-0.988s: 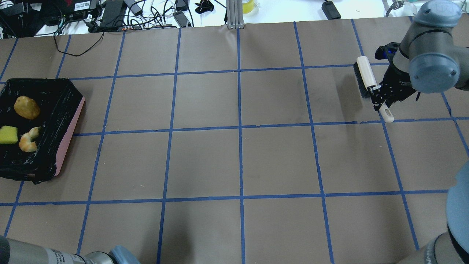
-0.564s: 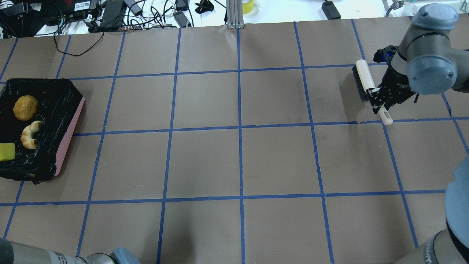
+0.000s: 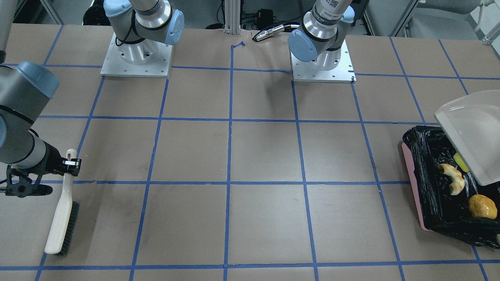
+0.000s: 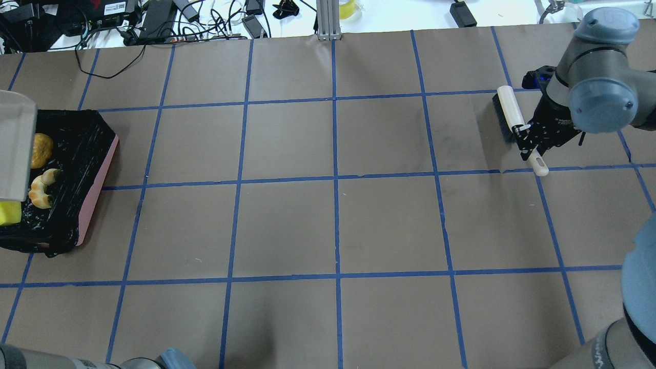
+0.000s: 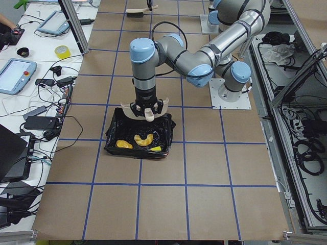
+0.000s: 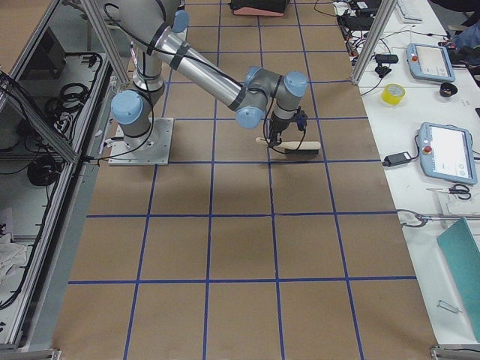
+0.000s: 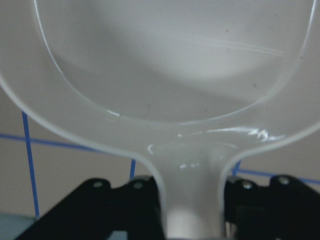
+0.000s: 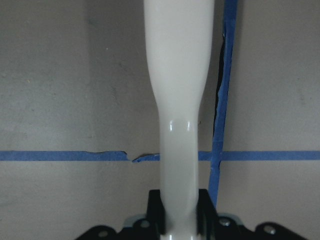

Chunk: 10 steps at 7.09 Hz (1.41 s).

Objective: Sweep and dump trash into bin
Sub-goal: 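Lower the dustpan with the left gripper while the right sets down the brush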

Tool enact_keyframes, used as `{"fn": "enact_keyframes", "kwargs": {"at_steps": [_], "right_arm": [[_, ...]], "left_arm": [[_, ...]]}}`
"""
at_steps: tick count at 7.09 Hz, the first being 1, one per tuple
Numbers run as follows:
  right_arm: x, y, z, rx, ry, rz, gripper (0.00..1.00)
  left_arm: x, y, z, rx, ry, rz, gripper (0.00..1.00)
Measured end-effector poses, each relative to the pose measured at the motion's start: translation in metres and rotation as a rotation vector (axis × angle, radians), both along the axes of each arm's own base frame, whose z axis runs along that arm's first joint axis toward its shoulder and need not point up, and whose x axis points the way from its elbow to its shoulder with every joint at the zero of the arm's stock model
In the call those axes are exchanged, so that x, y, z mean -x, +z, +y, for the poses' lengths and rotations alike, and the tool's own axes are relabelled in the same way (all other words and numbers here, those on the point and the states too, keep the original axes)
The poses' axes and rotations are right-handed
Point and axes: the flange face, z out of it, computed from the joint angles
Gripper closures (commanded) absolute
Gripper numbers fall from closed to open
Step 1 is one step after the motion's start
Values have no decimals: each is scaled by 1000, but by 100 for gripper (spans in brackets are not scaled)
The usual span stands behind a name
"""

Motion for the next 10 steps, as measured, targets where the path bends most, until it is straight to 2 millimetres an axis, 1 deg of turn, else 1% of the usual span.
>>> {"fn": "enact_keyframes", "kwargs": {"at_steps": [1, 2, 3, 4, 5, 6, 7, 8, 9, 10], "right_arm": [[0, 0, 0, -1, 0, 0, 37], [0, -1, 0, -1, -1, -1, 35], [0, -1, 0, 0, -2, -1, 31], [0, 0, -1, 3, -4, 0, 24], [1, 2, -2, 8, -5, 2, 4], [1, 9, -3, 21, -5, 7, 0], [3, 29, -7, 53, -6, 21, 0], [5, 67, -12, 79, -7, 38, 0], [3, 115, -14, 82, -4, 42, 0], [-7, 168, -10, 98, 5, 41, 0]], "left_arm": [[44, -6, -19, 1, -56, 80, 100], [92, -20, -41, -1, -105, 170, 100], [139, -40, -63, -11, -150, 252, 100], [181, -62, -84, -26, -182, 293, 100], [213, -84, -102, -38, -185, 314, 100], [232, -112, -119, -39, -185, 331, 100], [250, -145, -132, -34, -192, 338, 100], [266, -177, -138, -26, -195, 337, 100], [276, -201, -142, -13, -201, 335, 100], [285, -216, -147, 0, -213, 332, 100]]}}
